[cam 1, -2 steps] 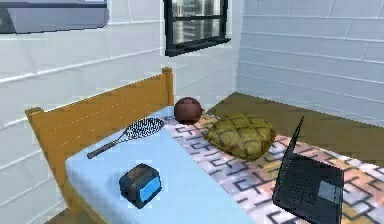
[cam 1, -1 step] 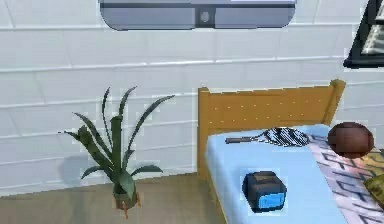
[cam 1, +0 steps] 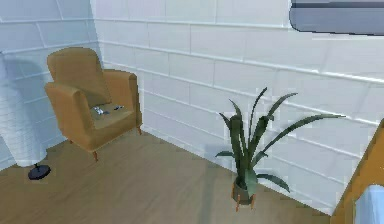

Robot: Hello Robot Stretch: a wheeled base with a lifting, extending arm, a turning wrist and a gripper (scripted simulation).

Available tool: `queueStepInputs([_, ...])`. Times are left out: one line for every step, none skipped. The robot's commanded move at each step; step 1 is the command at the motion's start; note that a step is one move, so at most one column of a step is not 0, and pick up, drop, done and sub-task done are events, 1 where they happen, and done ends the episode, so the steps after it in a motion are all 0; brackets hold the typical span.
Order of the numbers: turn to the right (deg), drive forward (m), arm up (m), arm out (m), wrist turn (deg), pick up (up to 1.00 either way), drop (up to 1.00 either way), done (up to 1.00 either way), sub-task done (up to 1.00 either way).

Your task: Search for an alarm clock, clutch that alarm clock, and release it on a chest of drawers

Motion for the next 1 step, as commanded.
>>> queueStepInputs([-18.0,0.0,0.0,0.0,0.0,0.0,0.0,0.0,0.0])
